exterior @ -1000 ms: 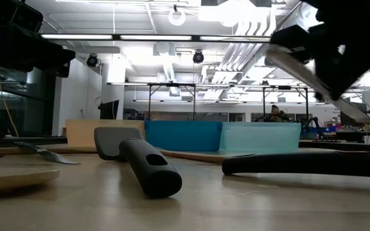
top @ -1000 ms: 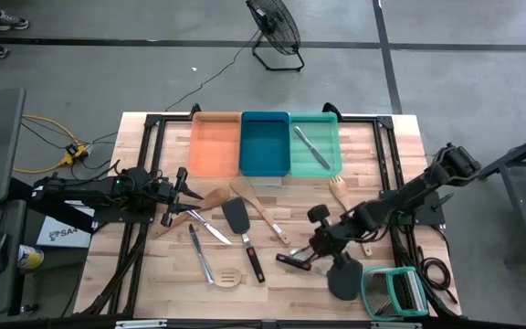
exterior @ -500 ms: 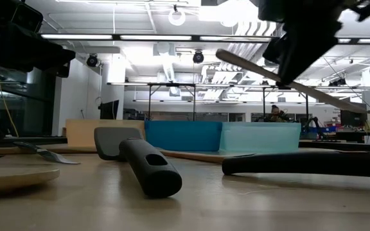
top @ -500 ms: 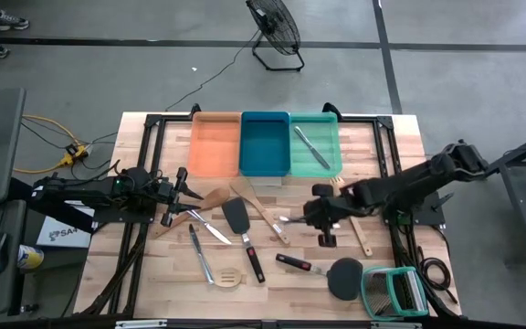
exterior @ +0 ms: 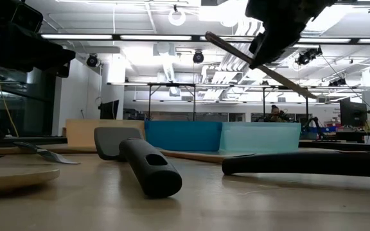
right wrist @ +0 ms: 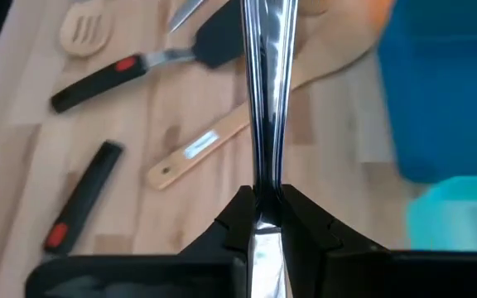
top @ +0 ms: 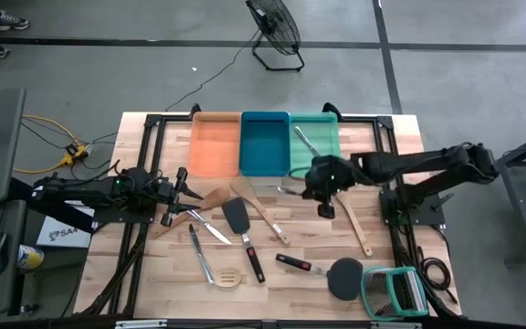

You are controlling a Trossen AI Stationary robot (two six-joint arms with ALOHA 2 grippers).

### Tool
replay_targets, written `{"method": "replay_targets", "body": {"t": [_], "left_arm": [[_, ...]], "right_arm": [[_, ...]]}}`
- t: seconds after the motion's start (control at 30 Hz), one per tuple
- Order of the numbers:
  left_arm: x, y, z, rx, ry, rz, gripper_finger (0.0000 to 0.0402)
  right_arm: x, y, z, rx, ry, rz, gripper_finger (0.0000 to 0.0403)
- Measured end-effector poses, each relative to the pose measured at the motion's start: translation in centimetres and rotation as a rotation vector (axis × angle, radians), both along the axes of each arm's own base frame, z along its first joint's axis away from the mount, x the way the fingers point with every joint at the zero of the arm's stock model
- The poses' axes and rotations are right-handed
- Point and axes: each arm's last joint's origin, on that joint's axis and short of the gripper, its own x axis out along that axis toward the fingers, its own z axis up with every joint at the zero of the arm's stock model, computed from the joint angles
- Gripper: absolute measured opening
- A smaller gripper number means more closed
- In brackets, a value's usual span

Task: Pick & Place Kitchen Items
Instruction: Put the silver knife into the green bin

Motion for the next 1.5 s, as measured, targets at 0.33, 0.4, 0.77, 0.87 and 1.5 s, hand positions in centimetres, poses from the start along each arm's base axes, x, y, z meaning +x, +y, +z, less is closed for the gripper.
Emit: {"method": "replay_targets", "body": {"t": [0.33,0.4,0.77,0.87,1.5], "left_arm": [[0.0,0.0,0.0,0.000,0.000,0.000,0.0125],[0.0,0.0,0.0,0.000,0.000,0.000,0.0125],[0.0,0.0,0.0,0.000,0.000,0.000,0.0125],[0.0,0.0,0.0,0.000,0.000,0.000,0.0125],[0.0,0.0,0.0,0.000,0.000,0.000,0.0125]], "right_arm": [[-1.1,-5.5,0.8,-0.034,-0.041,-0.197,0.0030],[-1.4,-6.6,0.8,-0.035,-0.040,-0.245,0.0030],[-3.3,-12.8,0.3,-0.014,-0.042,-0.542,0.0030],[-3.2,-14.2,-0.4,0.029,-0.046,-0.649,0.0030],[-2.1,-20.7,-5.4,0.151,0.089,-0.970,0.0030]]}}
